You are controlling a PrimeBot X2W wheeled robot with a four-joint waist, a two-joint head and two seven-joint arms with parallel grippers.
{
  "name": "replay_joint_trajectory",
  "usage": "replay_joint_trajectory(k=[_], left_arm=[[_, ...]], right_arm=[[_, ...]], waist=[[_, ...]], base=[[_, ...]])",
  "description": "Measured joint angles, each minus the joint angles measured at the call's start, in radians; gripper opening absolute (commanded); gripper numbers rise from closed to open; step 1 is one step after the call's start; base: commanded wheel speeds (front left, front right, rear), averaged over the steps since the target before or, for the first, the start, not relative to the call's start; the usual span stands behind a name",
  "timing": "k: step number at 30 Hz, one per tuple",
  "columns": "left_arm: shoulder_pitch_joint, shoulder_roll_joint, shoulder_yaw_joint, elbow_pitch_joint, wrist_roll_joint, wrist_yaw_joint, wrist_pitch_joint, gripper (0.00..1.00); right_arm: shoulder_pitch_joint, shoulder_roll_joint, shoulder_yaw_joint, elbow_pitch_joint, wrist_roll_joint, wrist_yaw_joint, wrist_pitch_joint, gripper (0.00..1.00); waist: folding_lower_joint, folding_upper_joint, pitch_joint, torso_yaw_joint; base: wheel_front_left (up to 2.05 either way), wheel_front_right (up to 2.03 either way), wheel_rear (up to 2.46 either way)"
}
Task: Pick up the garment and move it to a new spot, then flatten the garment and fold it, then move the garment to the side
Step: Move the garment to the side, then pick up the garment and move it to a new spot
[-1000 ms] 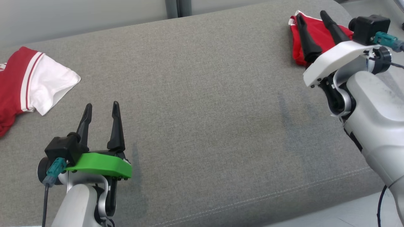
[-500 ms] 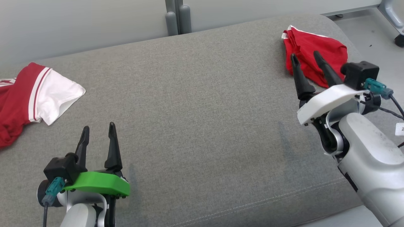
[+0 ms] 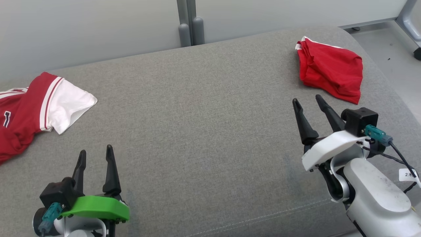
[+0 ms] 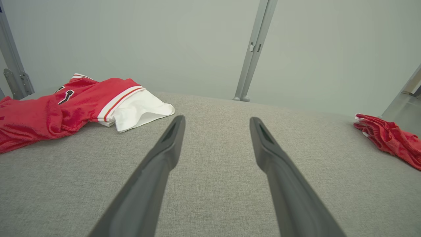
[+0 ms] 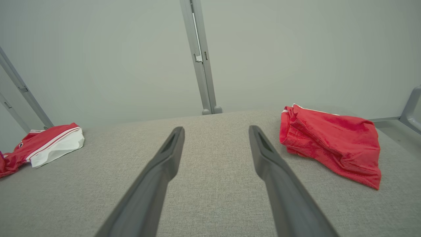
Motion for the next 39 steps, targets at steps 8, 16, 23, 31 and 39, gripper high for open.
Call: replay_joint_trajectory(k=[8,16,23,31,39], left_arm=[[0.046,-0.011,0.030,-0.005,0.002,0.003,0.000,1.00],[0.083,-0.013,0.043,-0.017,0.015,0.003,0.000,1.00],[0.086,-0.015,0.040,-0.032,0.030,0.003,0.000,1.00],[0.097,-0.015,0.040,-0.039,0.032,0.003,0.000,1.00],[0.100,-0.016,0.039,-0.048,0.032,0.003,0.000,1.00]], right_arm=[[0.056,0.020,-0.013,-0.028,-0.044,-0.007,0.000,1.00],[0.094,0.031,-0.031,-0.049,-0.063,-0.007,0.000,1.00],[0.112,0.038,-0.044,-0.063,-0.074,-0.008,0.000,1.00],[0.130,0.044,-0.054,-0.071,-0.098,-0.008,0.000,1.00],[0.148,0.045,-0.062,-0.073,-0.106,-0.008,0.000,1.00]], waist=[[0.0000,0.0000,-0.014,0.008],[0.0000,0.0000,-0.032,0.016],[0.0000,0.0000,-0.037,0.020],[0.0000,0.0000,-0.039,0.021],[0.0000,0.0000,-0.037,0.023]], base=[[0.00,0.00,0.00],[0.00,0.00,0.00],[0.00,0.00,0.00],[0.00,0.00,0.00],[0.00,0.00,0.00]])
